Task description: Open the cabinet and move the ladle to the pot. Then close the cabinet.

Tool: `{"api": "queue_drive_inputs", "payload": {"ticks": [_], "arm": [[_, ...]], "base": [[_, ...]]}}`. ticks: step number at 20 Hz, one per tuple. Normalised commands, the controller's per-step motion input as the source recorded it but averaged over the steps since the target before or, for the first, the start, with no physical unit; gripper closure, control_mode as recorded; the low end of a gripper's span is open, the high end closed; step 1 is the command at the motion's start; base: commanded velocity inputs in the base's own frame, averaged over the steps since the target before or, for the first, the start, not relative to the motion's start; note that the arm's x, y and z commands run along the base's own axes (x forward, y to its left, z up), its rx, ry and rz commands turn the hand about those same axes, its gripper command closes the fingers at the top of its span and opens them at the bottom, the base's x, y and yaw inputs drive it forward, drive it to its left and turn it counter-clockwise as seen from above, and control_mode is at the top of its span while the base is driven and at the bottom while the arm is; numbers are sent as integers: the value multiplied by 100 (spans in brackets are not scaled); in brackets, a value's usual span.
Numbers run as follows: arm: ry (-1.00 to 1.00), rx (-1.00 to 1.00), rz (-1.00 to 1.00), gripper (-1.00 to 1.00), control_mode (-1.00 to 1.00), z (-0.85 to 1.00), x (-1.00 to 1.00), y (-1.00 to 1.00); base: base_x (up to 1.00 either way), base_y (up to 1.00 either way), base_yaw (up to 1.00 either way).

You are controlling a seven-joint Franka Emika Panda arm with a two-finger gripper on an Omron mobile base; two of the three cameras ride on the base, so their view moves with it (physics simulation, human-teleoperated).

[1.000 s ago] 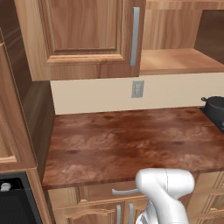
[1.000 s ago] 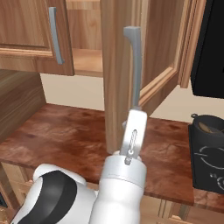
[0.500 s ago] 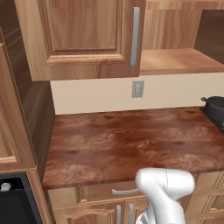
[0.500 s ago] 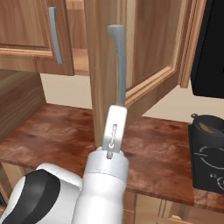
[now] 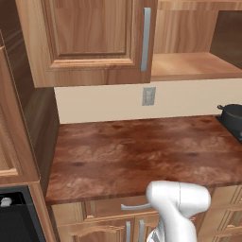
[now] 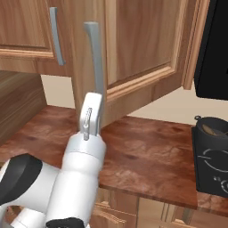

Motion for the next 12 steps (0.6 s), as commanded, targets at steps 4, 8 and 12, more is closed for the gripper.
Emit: {"api": "queue_drive_inputs", "payload": {"ticks": [4, 8, 12], "arm": [[0, 0, 3, -100, -100, 0, 84, 43], [0, 0, 4, -100, -100, 0, 91, 29], [0, 1, 5, -100, -100, 0, 91, 18]], "base": [[0, 0, 0], [0, 0, 0], [0, 0, 0]]}}
